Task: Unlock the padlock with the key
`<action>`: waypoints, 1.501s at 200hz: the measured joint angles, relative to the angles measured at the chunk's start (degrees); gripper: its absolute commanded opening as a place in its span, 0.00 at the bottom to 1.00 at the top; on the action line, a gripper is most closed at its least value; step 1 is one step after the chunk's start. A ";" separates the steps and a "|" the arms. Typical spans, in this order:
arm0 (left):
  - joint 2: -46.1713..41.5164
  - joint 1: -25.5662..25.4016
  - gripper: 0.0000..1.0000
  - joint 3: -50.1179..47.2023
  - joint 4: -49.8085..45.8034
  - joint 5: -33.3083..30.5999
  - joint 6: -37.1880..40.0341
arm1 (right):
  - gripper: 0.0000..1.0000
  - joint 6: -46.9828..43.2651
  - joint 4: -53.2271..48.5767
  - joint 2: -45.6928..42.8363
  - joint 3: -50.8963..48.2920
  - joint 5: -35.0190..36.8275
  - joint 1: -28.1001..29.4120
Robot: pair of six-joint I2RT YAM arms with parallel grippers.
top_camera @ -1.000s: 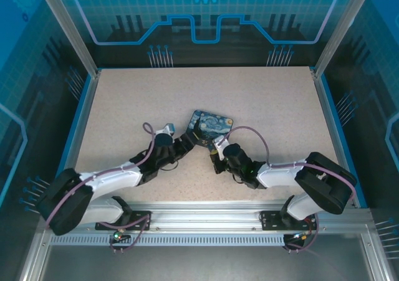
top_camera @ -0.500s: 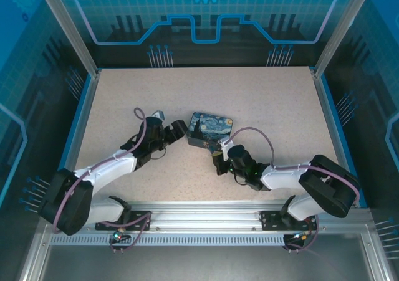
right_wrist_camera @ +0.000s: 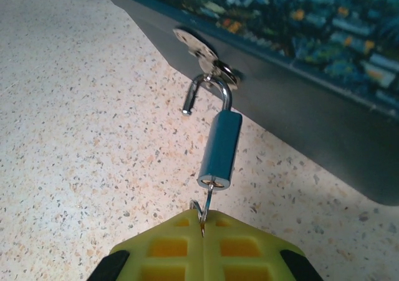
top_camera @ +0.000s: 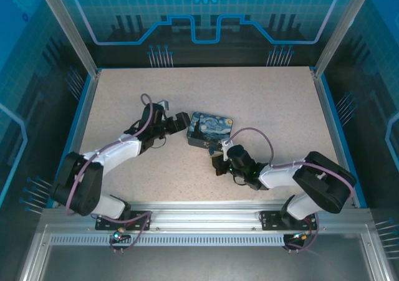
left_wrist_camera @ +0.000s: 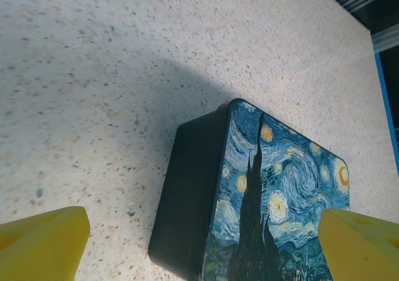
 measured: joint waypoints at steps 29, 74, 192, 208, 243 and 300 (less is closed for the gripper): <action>5.88 0.04 0.93 1.99 1.18 4.57 0.68 | 0.00 3.41 0.70 2.54 0.11 -1.86 -0.94; 11.85 0.02 0.85 2.36 2.82 9.77 1.05 | 0.00 6.91 1.46 3.45 0.09 -3.98 -2.27; 12.31 -0.02 0.83 -0.24 7.04 9.66 1.22 | 0.29 8.50 -5.73 -3.19 -3.15 -7.56 -11.39; 11.96 -0.02 0.83 -0.79 7.54 9.57 1.16 | 0.36 7.87 -7.41 -5.55 -3.78 -8.44 -13.07; 9.55 -0.02 0.82 -3.23 7.65 8.92 0.90 | 0.56 2.16 -8.57 -11.04 -4.31 -14.19 -15.72; 6.34 -0.17 0.82 -6.49 7.82 8.55 0.44 | 0.69 -4.31 -8.81 -9.38 1.55 -23.54 -18.49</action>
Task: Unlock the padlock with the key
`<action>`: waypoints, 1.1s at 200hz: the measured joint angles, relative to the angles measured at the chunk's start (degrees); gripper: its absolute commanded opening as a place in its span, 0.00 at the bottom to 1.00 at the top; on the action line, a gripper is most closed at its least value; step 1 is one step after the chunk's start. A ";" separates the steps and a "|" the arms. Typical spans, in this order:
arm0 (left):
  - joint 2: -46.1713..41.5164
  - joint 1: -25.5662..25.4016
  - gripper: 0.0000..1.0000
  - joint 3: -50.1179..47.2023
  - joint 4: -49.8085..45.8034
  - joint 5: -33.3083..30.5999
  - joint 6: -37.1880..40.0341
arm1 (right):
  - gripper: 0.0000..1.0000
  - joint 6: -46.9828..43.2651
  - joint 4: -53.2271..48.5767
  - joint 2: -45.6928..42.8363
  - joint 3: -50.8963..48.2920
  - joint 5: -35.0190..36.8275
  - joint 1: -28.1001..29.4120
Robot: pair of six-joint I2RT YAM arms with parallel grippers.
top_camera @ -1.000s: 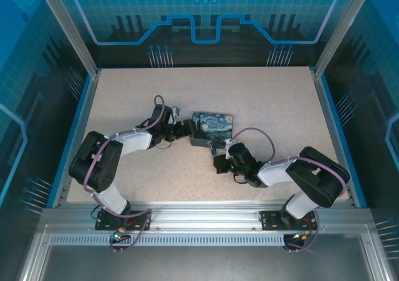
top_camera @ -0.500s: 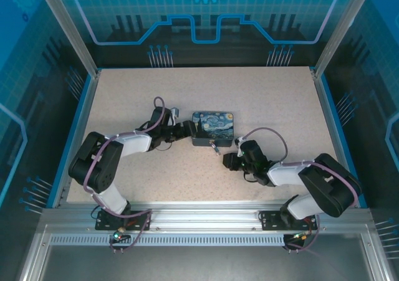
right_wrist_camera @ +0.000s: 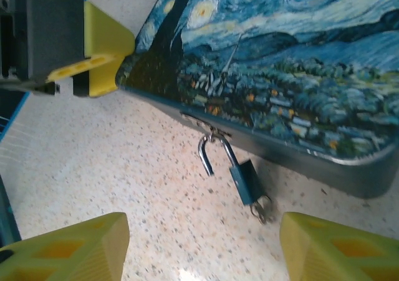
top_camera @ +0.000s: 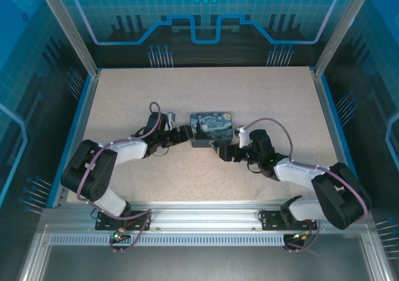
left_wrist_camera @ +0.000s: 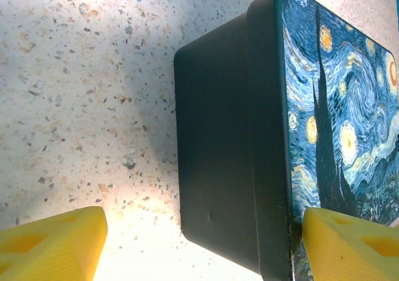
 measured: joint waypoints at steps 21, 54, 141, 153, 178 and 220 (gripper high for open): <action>-0.79 -0.02 0.82 -0.50 -0.39 0.00 -0.22 | 0.71 -0.11 1.49 4.24 1.25 -1.66 0.00; -2.32 -0.28 0.83 -0.72 -1.95 -0.42 -0.72 | 0.73 0.31 4.11 10.71 2.47 -3.41 0.11; -4.17 -0.28 0.83 -1.27 -3.06 -1.07 -0.74 | 0.70 0.55 8.31 14.73 4.17 -6.62 3.69; -4.17 -0.28 0.83 -1.27 -3.06 -1.09 -0.74 | 0.70 0.59 8.24 14.84 4.39 -7.10 4.48; -4.17 -0.28 0.83 -1.27 -3.06 -1.09 -0.74 | 0.70 0.96 8.35 15.61 5.29 -7.30 6.23; -4.39 -0.28 0.83 -1.27 -3.28 -1.09 -0.74 | 0.72 1.11 6.95 12.17 4.76 -6.56 6.49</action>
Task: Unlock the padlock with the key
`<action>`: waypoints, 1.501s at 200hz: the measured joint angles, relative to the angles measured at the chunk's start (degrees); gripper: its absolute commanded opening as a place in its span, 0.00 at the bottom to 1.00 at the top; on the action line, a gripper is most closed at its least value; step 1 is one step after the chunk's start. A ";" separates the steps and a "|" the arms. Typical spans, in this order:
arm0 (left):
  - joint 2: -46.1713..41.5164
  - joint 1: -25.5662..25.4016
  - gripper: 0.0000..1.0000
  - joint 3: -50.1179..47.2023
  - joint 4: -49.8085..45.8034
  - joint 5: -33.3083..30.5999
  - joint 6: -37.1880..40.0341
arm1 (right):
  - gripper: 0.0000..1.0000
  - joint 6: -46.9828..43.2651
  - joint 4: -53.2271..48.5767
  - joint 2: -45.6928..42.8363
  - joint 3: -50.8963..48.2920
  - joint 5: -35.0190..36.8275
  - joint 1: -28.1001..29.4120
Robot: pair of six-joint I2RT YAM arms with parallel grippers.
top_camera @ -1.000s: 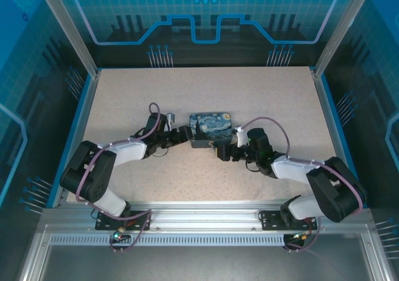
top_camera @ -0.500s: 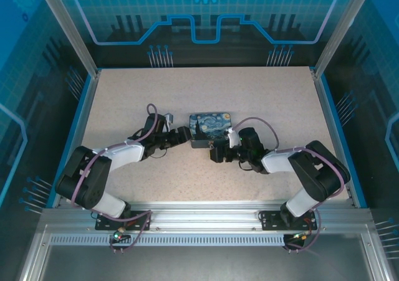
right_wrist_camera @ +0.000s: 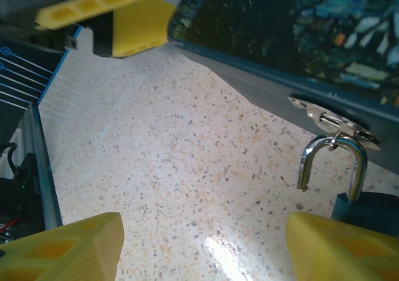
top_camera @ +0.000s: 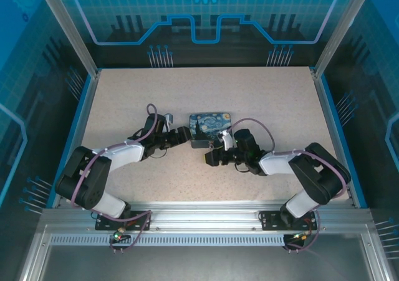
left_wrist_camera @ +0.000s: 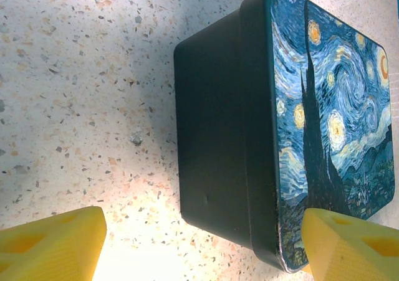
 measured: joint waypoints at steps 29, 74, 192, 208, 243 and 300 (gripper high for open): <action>-0.66 -0.07 0.83 0.00 -0.02 0.00 0.00 | 0.73 -1.57 -1.81 -6.71 -0.39 0.52 -0.96; -0.74 -0.26 0.82 0.00 -0.15 0.00 -0.04 | 0.67 -1.46 -2.67 -1.68 1.22 -0.94 -4.28; -0.52 -1.03 0.82 0.02 -0.15 0.00 -0.22 | 0.72 -1.46 -4.31 6.69 7.21 -3.13 -5.31; -0.52 -1.01 0.82 0.02 -0.15 0.00 -0.22 | 0.72 -1.53 -4.46 6.67 7.19 -2.58 -5.31; -0.50 -1.01 0.82 0.02 -0.15 0.00 -0.22 | 0.72 -1.99 -5.68 5.46 6.97 -1.29 -5.73; -0.52 -1.01 0.82 0.02 -0.15 0.00 -0.22 | 0.73 -2.16 -6.19 6.10 7.13 -0.92 -6.45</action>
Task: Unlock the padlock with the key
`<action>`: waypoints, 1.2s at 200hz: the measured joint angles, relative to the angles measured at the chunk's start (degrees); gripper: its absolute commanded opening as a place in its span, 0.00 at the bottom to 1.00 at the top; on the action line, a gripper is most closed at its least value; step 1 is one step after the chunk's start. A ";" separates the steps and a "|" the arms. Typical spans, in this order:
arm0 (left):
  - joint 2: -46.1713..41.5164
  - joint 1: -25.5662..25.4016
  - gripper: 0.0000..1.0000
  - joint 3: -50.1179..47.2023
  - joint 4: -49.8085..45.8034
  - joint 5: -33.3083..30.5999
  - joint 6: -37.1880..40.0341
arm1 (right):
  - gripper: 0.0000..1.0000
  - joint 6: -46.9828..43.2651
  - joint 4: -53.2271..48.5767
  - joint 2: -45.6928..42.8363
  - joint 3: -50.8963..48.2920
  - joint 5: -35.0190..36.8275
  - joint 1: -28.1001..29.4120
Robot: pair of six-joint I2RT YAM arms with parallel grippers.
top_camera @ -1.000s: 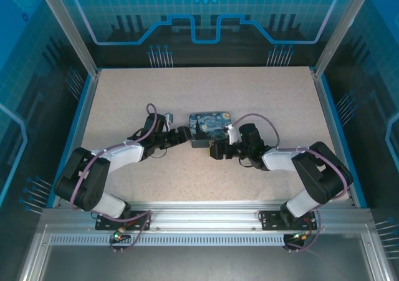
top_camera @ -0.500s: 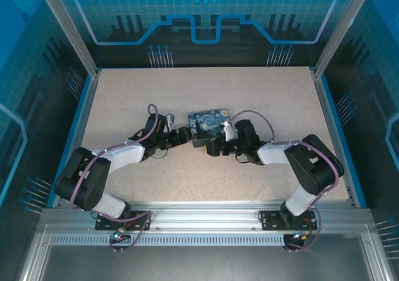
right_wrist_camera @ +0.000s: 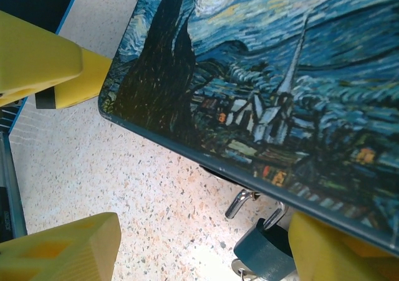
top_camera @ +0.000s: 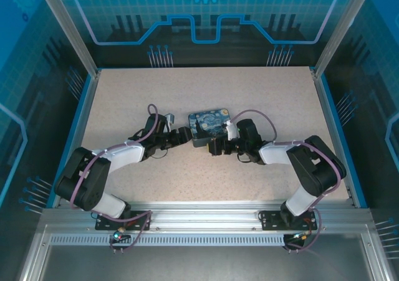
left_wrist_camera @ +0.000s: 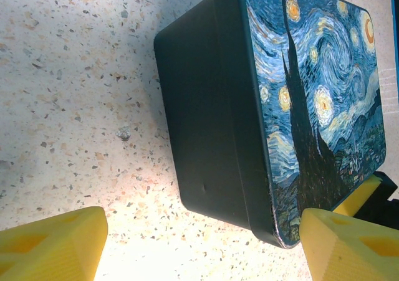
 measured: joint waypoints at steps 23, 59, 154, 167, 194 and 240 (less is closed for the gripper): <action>0.02 0.00 0.82 0.00 0.00 0.00 -0.02 | 0.73 0.00 0.35 1.90 0.39 -0.55 0.00; 0.00 0.00 0.82 0.00 0.00 0.02 -0.04 | 0.71 0.07 2.64 2.99 0.39 -2.36 0.00; 0.00 -0.02 0.82 0.00 0.00 0.00 -0.13 | 0.63 0.37 7.52 2.99 -0.07 -5.35 -1.14; 0.00 0.00 0.82 0.00 -0.02 0.00 -0.13 | 0.62 0.22 7.50 2.99 -0.07 -5.38 -1.14; 0.00 0.00 0.82 0.00 -0.02 0.00 -0.13 | 0.63 0.13 7.48 3.04 -0.07 -5.33 -1.44; 0.00 -0.02 0.82 0.00 -0.04 0.00 -0.13 | 0.68 -1.07 6.40 3.04 -0.04 -5.31 -2.80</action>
